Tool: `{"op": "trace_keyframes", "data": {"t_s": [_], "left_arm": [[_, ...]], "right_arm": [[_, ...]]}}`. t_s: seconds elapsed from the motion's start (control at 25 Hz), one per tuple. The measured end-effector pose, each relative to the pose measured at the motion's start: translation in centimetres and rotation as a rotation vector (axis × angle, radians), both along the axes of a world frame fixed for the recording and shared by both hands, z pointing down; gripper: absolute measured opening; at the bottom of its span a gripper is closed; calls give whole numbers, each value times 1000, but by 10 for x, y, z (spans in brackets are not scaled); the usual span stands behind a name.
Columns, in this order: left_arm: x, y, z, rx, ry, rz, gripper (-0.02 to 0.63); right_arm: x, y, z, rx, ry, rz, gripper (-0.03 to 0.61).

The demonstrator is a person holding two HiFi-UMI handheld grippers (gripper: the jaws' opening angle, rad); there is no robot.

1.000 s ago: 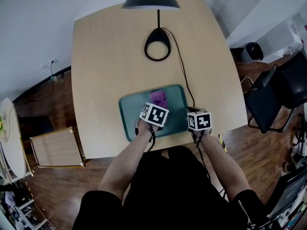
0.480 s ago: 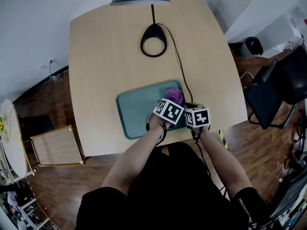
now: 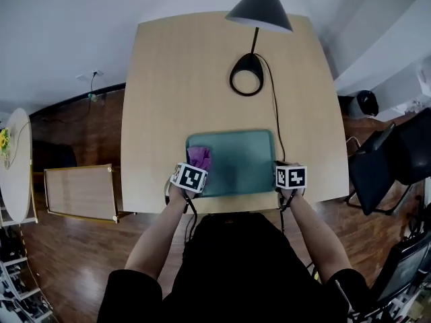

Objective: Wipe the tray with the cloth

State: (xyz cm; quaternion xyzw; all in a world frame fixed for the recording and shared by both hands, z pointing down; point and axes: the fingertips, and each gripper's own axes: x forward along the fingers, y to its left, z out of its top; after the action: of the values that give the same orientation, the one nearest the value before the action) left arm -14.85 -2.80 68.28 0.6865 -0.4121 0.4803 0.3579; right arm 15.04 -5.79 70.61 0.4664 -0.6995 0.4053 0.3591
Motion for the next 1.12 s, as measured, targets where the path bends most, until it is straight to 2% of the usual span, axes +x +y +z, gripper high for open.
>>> {"op": "trace_keyframes", "data": {"t_s": [0.16,0.32,0.52,0.6,0.72,0.84,1.0,1.12], "left_arm": [[-13,4,1,2,22,-45,158],[-13,-5,3,40,-22,-26,158],[-36,-14,2,9,-54,-88,159],[-34,-15,-2,3,-49,-117,160],[9,-8,-5,-16,33,-97,159],[78,7,-2,-87,131,-3,160],[161,0,-6,-68,188,163,161],[206,3,-7,-86,234,208,161]], "right_arm": [[-4,-2,2,-4,-21,22,20],[-6,-1,0,2,-65,77,12],[-25,0,-2,19,-52,86,14],[-28,0,-4,23,-54,99,14],[-29,0,-5,25,-87,111,14],[-32,1,-6,22,-100,86,14],[-35,3,-7,18,-110,69,17],[-36,3,-9,15,-131,65,17]]}}
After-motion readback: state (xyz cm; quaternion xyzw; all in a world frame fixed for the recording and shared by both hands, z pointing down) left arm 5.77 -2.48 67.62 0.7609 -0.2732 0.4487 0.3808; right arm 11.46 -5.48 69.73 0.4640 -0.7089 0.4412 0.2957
